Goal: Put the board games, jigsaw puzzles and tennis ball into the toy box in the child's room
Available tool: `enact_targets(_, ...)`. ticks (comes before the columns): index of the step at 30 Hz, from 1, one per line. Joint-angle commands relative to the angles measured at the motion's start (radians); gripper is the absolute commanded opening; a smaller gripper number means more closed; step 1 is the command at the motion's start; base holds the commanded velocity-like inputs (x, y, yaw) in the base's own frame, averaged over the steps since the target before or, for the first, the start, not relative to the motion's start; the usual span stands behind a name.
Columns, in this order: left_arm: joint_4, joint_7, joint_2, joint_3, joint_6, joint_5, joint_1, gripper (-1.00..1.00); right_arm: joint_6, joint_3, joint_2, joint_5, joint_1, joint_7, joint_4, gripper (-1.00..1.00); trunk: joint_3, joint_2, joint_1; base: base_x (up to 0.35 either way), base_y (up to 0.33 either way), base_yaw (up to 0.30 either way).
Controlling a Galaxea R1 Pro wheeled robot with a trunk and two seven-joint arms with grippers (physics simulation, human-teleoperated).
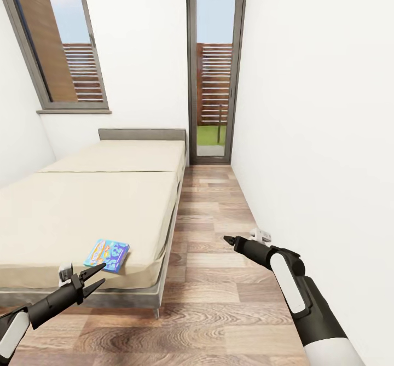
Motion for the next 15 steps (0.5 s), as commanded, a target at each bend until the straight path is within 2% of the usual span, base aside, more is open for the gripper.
enact_targets(1,0.000,-0.001,0.000,0.000,0.006,0.003,0.000,1.00,0.004,0.000,0.000,-0.007,-0.001,-0.006,-0.001,1.00,-0.001,0.000,0.000,0.000,0.000,0.000)
enact_targets(9,0.000,-0.001,0.000,0.000,0.006,0.003,0.000,1.00,0.004,0.000,0.000,-0.007,-0.001,-0.006,-0.001,1.00,-0.001,0.000,0.000,0.010,0.000,0.000)
enact_targets(15,0.000,-0.001,0.000,0.000,0.006,0.003,0.000,1.00,0.004,0.000,-0.001,-0.007,-0.001,-0.006,-0.001,1.00,-0.001,0.000,0.000,0.105,0.000,0.000)
